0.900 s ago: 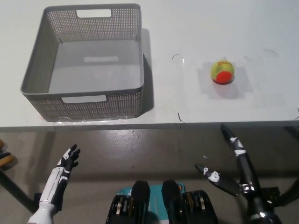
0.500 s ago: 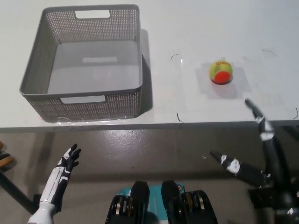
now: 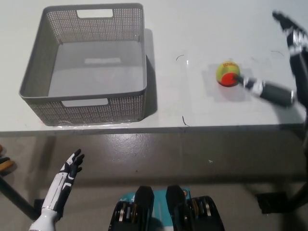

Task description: Use the right hand to pick up a tennis ball and put it into a container on the left side

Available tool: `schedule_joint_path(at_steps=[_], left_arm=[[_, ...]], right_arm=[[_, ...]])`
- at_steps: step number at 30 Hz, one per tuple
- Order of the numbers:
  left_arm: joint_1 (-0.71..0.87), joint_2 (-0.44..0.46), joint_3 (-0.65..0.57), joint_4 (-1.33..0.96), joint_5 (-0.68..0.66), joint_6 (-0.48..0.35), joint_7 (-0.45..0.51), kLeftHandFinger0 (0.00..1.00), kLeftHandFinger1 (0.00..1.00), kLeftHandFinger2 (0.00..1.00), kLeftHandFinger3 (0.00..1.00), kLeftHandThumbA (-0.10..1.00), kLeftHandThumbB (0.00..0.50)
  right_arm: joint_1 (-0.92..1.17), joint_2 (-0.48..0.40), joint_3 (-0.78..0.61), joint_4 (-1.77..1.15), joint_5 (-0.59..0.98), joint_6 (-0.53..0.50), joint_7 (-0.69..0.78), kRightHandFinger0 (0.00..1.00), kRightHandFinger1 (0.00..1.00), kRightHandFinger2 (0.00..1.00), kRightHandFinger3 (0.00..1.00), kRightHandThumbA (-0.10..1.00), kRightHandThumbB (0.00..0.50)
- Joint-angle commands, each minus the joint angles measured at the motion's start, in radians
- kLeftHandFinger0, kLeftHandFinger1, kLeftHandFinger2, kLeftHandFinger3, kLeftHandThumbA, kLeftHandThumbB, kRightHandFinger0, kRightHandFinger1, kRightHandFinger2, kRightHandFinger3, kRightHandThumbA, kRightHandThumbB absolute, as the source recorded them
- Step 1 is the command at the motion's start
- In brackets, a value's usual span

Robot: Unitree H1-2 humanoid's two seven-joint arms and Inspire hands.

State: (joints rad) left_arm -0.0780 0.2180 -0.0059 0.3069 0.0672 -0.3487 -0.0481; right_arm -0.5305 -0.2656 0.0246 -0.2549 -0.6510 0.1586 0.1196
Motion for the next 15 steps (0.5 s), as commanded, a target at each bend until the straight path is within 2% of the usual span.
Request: schedule_joint_path(at_steps=[1,9,10,15], left_arm=[[-0.018,0.021,-0.002,-0.011,0.006,-0.053,-0.014,1.0,1.0,1.0,1.0,1.0,0.235],[-0.015,0.021,0.003,-0.012,0.008,-0.048,-0.016,1.0,1.0,1.0,1.0,1.0,0.235],[-0.013,0.02,0.003,-0.016,0.013,-0.044,-0.012,1.0,1.0,1.0,1.0,1.0,0.241],[-0.013,0.021,0.001,-0.008,0.013,-0.051,-0.017,1.0,1.0,1.0,1.0,1.0,0.234]], right_arm=[[-0.154,-0.042,0.014,0.083,-0.054,0.131,0.071,1.0,1.0,1.0,1.0,1.0,0.443],[-0.344,-0.068,0.081,0.38,-0.031,0.176,0.11,1.0,1.0,1.0,1.0,1.0,0.475],[-0.376,-0.068,0.097,0.441,-0.035,0.169,0.104,1.0,1.0,1.0,1.0,1.0,0.489],[-0.476,-0.056,0.135,0.657,-0.015,0.153,0.076,1.0,1.0,1.0,1.0,1.0,0.493]])
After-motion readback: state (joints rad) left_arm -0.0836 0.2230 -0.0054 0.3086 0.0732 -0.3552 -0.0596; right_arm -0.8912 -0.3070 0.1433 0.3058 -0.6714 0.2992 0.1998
